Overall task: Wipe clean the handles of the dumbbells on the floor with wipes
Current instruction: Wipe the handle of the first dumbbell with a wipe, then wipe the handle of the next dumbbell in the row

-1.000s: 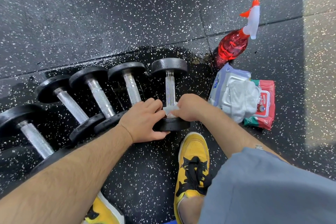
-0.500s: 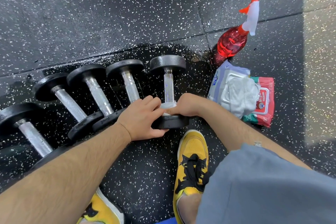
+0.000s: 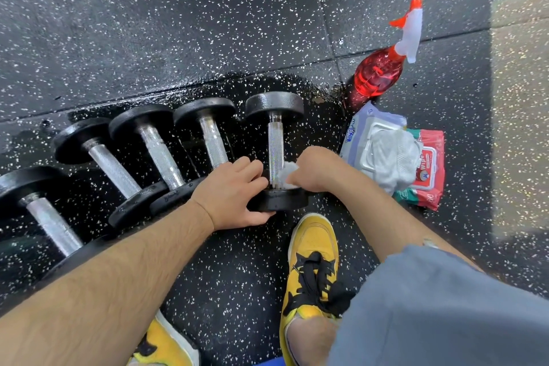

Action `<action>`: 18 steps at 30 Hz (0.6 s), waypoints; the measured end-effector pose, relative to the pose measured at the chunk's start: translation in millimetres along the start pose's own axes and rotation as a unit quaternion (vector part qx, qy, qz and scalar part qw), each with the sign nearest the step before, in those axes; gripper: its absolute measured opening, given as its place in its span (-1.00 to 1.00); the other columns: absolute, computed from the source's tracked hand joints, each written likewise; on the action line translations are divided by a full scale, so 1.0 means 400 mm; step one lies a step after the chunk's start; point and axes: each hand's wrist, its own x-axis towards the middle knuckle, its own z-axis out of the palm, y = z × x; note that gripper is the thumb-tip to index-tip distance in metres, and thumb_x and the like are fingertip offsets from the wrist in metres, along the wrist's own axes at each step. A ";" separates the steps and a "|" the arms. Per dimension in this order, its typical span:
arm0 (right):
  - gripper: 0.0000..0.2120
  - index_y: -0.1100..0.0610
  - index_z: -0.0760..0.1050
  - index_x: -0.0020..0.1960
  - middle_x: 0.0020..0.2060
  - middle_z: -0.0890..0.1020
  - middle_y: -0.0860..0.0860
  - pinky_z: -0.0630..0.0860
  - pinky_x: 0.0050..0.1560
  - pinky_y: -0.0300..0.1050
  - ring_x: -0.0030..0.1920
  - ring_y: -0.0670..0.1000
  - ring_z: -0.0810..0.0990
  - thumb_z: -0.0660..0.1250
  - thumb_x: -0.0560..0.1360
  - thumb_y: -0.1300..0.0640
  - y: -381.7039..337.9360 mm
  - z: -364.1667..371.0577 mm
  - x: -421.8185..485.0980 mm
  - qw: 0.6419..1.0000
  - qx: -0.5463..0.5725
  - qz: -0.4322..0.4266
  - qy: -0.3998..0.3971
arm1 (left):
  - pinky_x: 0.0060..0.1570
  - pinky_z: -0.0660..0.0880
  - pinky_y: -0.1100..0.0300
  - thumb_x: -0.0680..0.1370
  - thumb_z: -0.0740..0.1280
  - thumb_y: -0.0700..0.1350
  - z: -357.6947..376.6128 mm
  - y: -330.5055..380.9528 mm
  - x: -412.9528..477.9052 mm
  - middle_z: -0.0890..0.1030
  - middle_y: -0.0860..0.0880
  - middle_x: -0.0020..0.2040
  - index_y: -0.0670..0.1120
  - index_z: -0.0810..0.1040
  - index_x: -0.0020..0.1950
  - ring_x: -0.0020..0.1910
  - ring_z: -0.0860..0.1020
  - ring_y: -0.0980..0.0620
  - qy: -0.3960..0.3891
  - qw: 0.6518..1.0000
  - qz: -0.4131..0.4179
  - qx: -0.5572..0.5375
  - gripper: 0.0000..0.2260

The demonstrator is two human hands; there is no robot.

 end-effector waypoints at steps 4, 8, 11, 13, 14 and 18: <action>-0.69 0.12 0.41 -0.21 -0.22 0.57 0.04 0.43 -0.18 -0.05 -0.12 0.17 0.54 0.19 0.62 -0.05 -0.014 0.007 -0.043 0.996 0.023 -0.016 0.080 | -0.32 0.48 0.01 0.42 0.38 0.34 0.000 0.001 -0.002 0.48 -0.07 -0.11 -0.13 0.55 -0.17 -0.18 0.39 -0.07 0.006 1.000 -0.001 -0.008 -0.50; -0.80 0.07 0.43 0.15 -0.09 0.59 0.04 0.39 -0.13 -0.02 -0.04 0.15 0.54 0.18 0.64 -0.03 -0.022 0.010 -0.072 0.978 0.119 -0.064 0.160 | -0.32 0.49 -0.02 0.42 0.38 0.34 0.004 0.003 -0.003 0.46 -0.06 -0.12 -0.13 0.55 -0.16 -0.18 0.38 -0.06 0.014 1.000 0.001 -0.013 -0.50; -0.81 0.01 0.51 0.13 -0.10 0.61 -0.04 0.37 -0.13 -0.06 -0.05 0.07 0.55 0.15 0.64 0.06 -0.047 0.008 -0.064 0.960 0.186 -0.104 0.179 | -0.32 0.48 0.01 0.41 0.39 0.35 0.007 0.002 -0.003 0.46 -0.06 -0.13 -0.13 0.58 -0.16 -0.17 0.37 -0.07 0.030 0.999 -0.001 -0.019 -0.49; -0.79 -0.02 0.54 0.07 -0.08 0.63 -0.07 0.41 -0.09 -0.09 -0.03 0.04 0.56 0.13 0.62 0.10 -0.073 0.004 -0.052 0.955 0.212 -0.114 0.172 | -0.31 0.48 0.03 0.39 0.43 0.35 0.009 0.003 -0.002 0.47 -0.06 -0.11 -0.12 0.61 -0.16 -0.15 0.38 -0.07 0.025 0.999 -0.007 -0.029 -0.50; -0.78 -0.03 0.55 0.08 -0.06 0.64 -0.06 0.44 -0.06 -0.09 -0.02 0.03 0.56 0.13 0.62 0.11 -0.083 0.002 -0.046 0.955 0.222 -0.111 0.164 | -0.30 0.49 0.03 0.39 0.44 0.35 0.011 0.006 -0.001 0.49 -0.06 -0.09 -0.10 0.62 -0.14 -0.13 0.40 -0.07 0.013 0.999 -0.011 -0.036 -0.51; -0.75 -0.03 0.59 0.09 -0.04 0.65 -0.09 0.50 0.06 -0.09 0.02 -0.03 0.56 0.17 0.56 0.15 -0.143 -0.012 -0.035 0.941 0.279 -0.113 0.158 | -0.07 0.55 -0.02 0.43 0.34 0.42 -0.002 -0.004 -0.006 0.54 -0.06 0.20 -0.02 0.64 0.15 0.08 0.47 -0.09 -0.052 0.996 -0.033 -0.062 -0.43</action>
